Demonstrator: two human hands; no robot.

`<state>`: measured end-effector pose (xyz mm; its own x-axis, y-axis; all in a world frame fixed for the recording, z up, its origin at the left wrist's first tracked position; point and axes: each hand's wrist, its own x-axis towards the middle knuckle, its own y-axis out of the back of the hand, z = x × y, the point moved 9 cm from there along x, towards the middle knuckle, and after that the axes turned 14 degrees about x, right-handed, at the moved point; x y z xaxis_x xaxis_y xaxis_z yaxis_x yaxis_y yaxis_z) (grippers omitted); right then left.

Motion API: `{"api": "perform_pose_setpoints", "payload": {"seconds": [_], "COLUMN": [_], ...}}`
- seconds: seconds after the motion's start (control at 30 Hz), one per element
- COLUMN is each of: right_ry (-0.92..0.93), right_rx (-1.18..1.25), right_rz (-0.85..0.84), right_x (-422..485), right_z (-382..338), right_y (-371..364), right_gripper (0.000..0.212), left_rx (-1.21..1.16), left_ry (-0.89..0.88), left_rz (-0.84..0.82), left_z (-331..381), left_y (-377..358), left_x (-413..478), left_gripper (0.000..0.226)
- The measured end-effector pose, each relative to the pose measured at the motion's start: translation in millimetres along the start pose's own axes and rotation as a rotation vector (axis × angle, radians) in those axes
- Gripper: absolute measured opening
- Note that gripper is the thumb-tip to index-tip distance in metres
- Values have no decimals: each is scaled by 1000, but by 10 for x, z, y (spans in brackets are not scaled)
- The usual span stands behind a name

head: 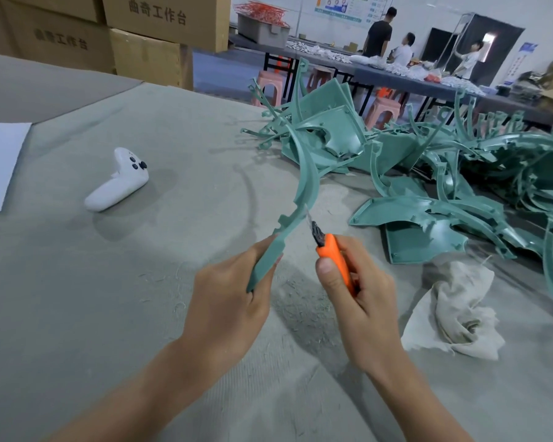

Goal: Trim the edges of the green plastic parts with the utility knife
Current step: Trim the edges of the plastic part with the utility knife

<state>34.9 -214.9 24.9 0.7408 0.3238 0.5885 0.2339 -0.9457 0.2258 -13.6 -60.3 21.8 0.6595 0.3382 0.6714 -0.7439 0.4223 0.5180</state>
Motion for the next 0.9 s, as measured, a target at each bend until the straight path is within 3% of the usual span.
{"api": "perform_pose_setpoints", "payload": {"seconds": [0.17,0.43,0.67,0.9], "right_ry": [-62,10,-5,-59], "right_rx": [-38,-47,-83,-121], "right_rz": [64,-9,52,199], "right_x": [49,18,49,126], "right_z": [122,9,85,242], "right_y": [120,16,136,495], "right_gripper": [26,19,21,19], "left_rx": [-3,-42,-25,-41], "left_ry": [-45,-18,-52,-48], "left_rz": [20,23,3,-20], "left_z": [23,9,57,94], "left_y": [22,52,57,37], "left_x": [-18,35,9,-26], "left_gripper": [18,13,6,15]}}
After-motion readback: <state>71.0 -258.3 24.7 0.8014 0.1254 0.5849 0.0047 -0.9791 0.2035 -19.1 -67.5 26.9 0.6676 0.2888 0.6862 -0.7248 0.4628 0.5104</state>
